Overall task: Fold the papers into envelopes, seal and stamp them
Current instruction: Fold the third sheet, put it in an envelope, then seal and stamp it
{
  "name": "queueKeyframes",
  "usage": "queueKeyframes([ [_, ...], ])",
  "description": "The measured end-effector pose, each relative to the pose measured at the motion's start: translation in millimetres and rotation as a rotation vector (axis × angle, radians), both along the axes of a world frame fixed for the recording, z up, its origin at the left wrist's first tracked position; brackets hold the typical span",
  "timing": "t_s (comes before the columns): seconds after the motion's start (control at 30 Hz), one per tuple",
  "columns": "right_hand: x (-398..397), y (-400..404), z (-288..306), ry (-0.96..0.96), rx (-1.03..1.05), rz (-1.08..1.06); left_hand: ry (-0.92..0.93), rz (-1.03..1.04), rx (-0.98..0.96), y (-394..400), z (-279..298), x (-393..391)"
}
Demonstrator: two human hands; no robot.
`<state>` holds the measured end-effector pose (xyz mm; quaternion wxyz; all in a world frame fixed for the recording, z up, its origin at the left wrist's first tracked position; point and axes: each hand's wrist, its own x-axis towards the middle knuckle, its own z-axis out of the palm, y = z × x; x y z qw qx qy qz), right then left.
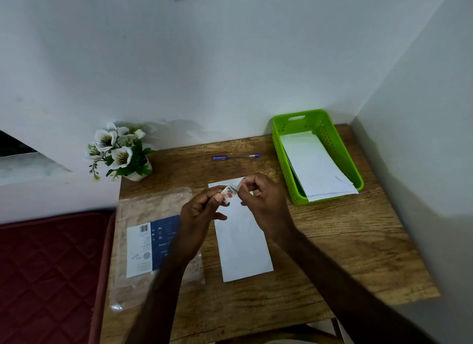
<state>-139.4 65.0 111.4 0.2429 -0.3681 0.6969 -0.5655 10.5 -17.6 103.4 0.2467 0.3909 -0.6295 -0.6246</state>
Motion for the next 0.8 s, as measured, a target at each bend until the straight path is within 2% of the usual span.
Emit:
queueKeyframes([
  [0.1, 0, -2, 9, -0.379, 0.070, -0.041, -0.008, 0.003, 0.028, -1, 0, 1],
  [0.2, -1, -3, 12, -0.659, 0.096, -0.068, -0.007, 0.002, 0.046, -4, -2, 2],
  [0.4, 0, -9, 5, -1.025, 0.128, -0.175, -0.030, 0.007, 0.006, -13, -5, 6],
  [0.53, -3, -7, 2, -1.129, 0.101, -0.192, -0.102, -0.002, -0.104, -28, -9, 9],
  [0.63, -3, -5, 0, -1.151, 0.094, -0.191, -0.186, 0.092, -0.263, -44, -22, 7],
  [0.7, -2, -5, -1, -1.172, 0.095, -0.190, -0.330, 0.167, -0.442, -60, -36, 8],
  [0.8, -1, -4, -2, -1.203, 0.100, -0.194, -0.618, 0.169, -0.743, -82, -52, 8],
])
